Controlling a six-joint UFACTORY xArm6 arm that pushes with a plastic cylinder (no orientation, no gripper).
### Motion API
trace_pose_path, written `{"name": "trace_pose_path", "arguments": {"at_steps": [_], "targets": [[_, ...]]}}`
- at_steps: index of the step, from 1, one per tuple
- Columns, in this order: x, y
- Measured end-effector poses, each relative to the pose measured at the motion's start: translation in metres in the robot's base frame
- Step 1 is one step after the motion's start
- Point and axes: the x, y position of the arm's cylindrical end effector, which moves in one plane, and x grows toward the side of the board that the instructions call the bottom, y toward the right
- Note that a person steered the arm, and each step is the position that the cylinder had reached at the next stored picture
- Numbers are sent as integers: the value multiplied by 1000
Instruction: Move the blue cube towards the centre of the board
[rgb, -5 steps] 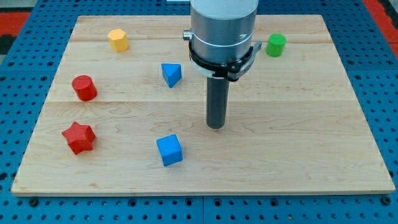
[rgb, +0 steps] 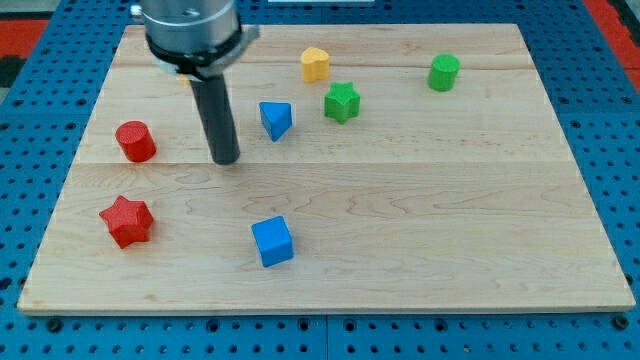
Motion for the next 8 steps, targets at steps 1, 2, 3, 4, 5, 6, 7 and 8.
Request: {"name": "trace_pose_path", "arguments": {"at_steps": [1, 2, 3, 4, 5, 6, 7, 8], "targets": [[17, 17], [39, 5], [92, 5], [133, 11], [142, 71], [113, 104], [103, 190], [112, 233]]}}
